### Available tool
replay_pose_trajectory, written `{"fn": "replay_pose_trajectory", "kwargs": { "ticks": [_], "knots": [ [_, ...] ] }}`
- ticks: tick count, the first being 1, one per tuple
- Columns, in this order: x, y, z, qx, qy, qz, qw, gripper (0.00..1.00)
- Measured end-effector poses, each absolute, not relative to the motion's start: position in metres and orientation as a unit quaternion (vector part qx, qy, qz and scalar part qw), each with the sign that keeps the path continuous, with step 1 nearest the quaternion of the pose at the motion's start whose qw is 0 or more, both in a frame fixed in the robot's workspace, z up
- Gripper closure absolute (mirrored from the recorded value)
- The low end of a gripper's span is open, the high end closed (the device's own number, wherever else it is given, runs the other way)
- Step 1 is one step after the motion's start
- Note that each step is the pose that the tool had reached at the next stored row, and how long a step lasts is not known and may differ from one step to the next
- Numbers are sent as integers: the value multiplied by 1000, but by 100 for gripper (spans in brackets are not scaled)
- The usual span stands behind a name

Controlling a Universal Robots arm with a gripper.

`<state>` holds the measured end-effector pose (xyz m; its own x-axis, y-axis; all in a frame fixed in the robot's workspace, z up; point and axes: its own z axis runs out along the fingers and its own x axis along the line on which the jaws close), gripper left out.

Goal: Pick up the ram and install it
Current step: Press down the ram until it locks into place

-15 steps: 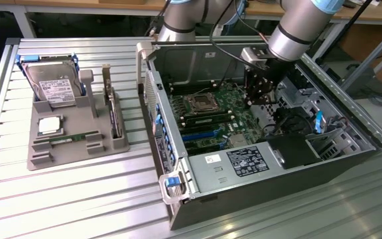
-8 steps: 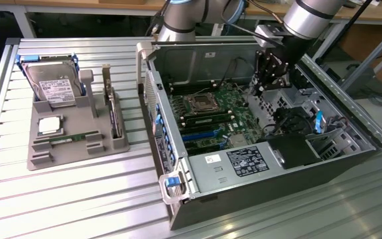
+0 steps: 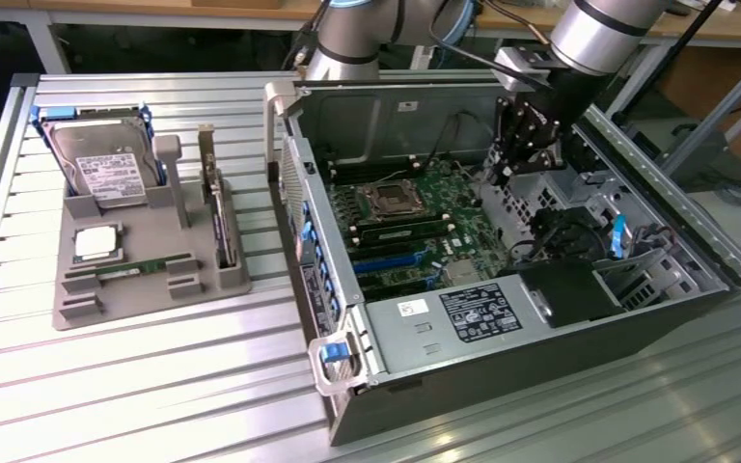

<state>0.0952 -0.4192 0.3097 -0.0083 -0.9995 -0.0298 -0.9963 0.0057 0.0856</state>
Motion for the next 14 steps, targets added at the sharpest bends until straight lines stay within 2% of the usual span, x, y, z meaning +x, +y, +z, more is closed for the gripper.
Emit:
{"fn": "replay_pose_trajectory", "kwargs": {
  "ticks": [7,14],
  "knots": [
    [70,-419,306,704,-709,-41,19,90],
    [57,-419,271,704,-709,-41,20,90]
  ]
}}
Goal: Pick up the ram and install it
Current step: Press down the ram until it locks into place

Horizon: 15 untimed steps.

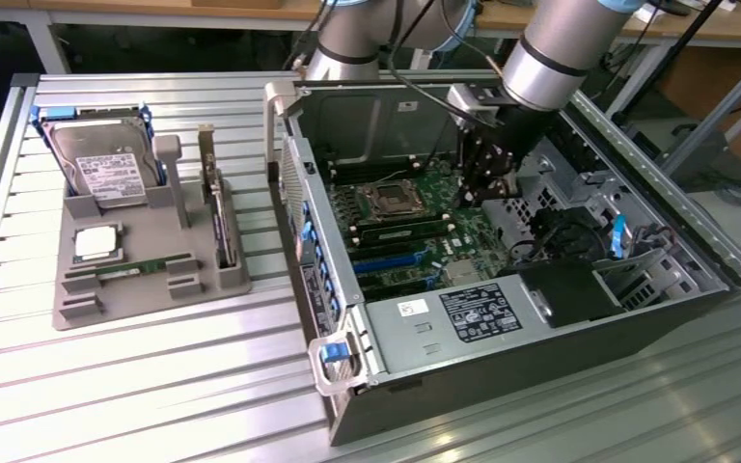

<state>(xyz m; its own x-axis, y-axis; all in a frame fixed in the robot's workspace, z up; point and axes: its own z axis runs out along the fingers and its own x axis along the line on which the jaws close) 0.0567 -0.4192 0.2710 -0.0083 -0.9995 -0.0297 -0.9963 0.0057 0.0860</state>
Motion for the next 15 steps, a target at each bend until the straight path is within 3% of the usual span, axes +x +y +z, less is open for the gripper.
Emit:
{"fn": "replay_pose_trajectory", "kwargs": {
  "ticks": [15],
  "knots": [
    [53,-414,231,704,-709,-41,20,90]
  ]
}}
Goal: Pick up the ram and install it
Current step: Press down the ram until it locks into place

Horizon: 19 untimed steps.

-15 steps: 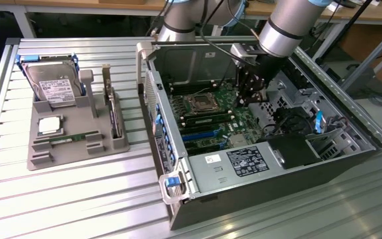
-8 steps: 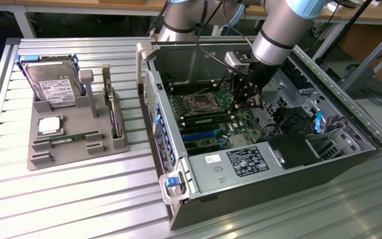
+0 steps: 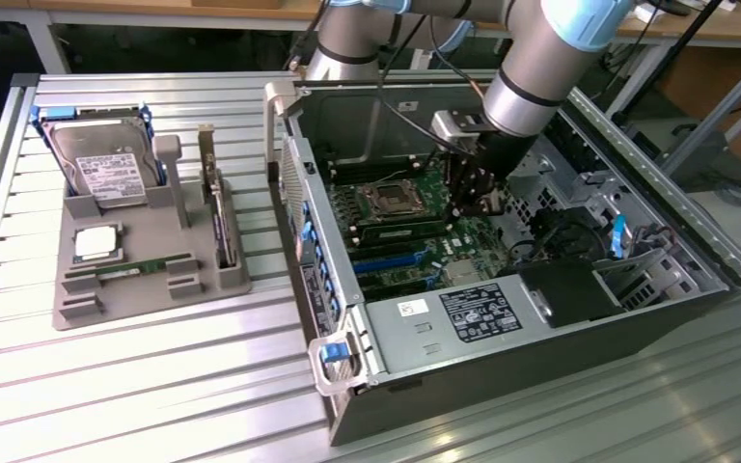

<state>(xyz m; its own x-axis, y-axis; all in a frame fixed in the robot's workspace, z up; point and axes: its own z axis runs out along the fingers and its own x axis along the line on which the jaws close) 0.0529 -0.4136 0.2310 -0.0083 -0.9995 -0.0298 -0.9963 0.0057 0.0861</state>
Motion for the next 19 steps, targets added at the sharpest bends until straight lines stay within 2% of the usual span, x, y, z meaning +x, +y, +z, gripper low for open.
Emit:
{"fn": "replay_pose_trajectory", "kwargs": {
  "ticks": [4,14,19],
  "knots": [
    [50,-413,242,705,-708,-38,15,90],
    [-44,-413,242,705,-708,-29,6,90],
    [-68,-413,229,705,-708,-28,6,90]
  ]
}}
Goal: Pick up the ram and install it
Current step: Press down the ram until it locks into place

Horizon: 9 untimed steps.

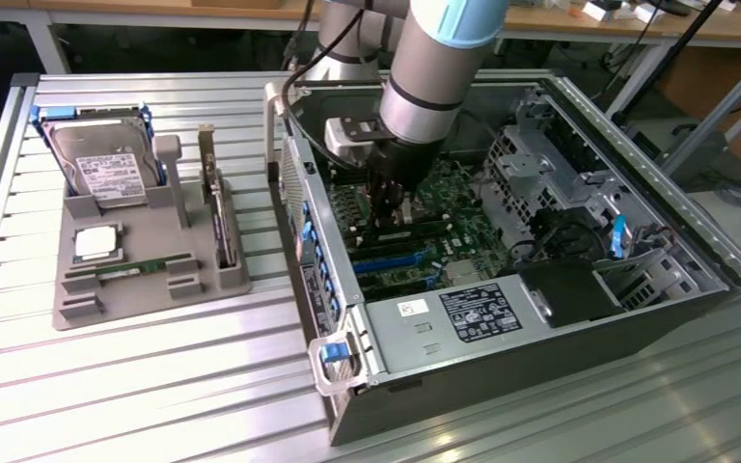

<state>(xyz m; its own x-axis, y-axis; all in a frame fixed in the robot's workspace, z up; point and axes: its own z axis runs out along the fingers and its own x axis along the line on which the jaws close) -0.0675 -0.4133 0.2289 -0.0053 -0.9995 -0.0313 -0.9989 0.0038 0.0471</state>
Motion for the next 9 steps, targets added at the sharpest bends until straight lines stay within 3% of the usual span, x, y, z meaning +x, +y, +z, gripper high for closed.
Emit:
{"fn": "replay_pose_trajectory", "kwargs": {
  "ticks": [5,9],
  "knots": [
    [-59,-413,242,705,-709,-26,7,90],
    [-9,-412,242,704,-709,-26,8,90]
  ]
}}
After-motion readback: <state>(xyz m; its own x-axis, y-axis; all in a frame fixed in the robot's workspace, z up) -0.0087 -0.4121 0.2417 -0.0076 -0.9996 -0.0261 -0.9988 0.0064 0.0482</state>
